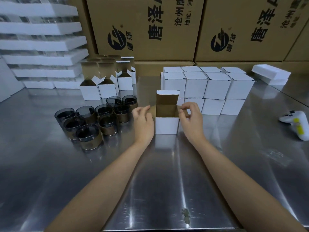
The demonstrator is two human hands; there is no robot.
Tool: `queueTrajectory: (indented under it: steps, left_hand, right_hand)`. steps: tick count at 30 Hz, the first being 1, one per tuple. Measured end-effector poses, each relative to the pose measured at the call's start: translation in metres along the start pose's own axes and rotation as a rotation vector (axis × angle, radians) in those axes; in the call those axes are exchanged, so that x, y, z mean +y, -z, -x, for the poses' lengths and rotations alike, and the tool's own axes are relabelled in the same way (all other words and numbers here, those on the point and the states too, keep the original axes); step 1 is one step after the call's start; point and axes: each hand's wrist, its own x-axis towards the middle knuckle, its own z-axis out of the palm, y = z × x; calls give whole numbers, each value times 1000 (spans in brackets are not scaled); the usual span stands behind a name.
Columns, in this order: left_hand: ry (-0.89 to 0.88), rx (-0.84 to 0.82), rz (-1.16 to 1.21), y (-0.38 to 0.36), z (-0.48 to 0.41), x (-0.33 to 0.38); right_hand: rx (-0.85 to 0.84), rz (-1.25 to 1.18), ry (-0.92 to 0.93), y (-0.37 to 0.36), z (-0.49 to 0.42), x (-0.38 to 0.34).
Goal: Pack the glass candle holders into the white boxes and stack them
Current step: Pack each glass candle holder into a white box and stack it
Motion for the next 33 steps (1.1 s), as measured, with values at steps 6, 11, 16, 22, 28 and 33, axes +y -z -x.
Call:
queueTrajectory:
  steps: [6,11,16,22,28,33]
  left_hand:
    - [87,-123,-52,-1,3,2]
    - [0,-219,-174,-3,7,0]
    - [25,-273,-201,-5,7,-2]
    - [25,-238,-144,0,7,2]
    - [-100,-294,-181,2,10,0]
    - [21,-135,150,8,2,3]
  right_hand:
    - [-217,87,-60,-4,6,1]
    - [-486,59,-95,-3,10,-1]
    - [-551,-15,-90,-5,10,-1]
    - [-523,-42,-128,6,9,-3]
    - [-582,-103,-132,24,1,-4]
    - [-653,-71,-143,37,1,0]
